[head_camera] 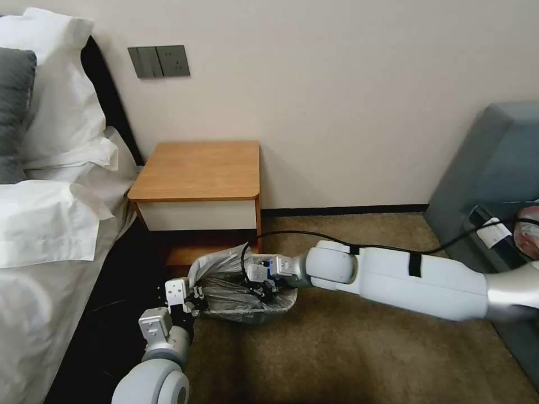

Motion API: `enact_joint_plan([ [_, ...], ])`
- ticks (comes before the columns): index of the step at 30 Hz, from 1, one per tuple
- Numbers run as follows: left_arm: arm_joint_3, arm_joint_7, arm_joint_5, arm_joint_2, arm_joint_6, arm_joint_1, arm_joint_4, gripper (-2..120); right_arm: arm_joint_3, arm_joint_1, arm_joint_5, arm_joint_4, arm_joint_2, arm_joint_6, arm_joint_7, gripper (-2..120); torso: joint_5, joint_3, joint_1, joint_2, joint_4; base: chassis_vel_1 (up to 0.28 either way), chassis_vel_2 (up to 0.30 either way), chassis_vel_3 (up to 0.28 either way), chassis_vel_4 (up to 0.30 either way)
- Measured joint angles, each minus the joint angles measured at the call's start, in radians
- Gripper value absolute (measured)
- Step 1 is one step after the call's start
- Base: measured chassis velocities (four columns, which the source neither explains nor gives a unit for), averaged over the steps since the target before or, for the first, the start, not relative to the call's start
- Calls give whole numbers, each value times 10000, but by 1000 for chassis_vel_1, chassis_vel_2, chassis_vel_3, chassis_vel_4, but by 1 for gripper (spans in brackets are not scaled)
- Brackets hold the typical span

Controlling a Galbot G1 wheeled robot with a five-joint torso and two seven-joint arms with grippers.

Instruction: Pick up the garbage bag from the table and place it over the trash can.

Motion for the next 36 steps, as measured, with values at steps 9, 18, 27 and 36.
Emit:
enact_joint_plan([
  [9,215,-41,125,-198,-2,90,-137,5,-518,88,-271,-1678,1185,212,-149,0,1,0,1,0,1,0,0,0,0],
  [18,159,-63,87,-256,17,91,-42,5,275,-603,-358,-1012,812,274,-55,0,1,-1,0,0,1,0,0,0,0],
  [27,-119,-364,-656,-312,261,14,81,5,3044,-2108,-237,1402,-1135,476,-112,21,2,-1,0,0,-1,0,0,0,0],
  [36,-543,-908,-2194,-172,1197,-98,75,5,6800,-5413,-12,3454,-3112,1109,-108,53,1,-3,0,0,-3,0,0,0,0],
])
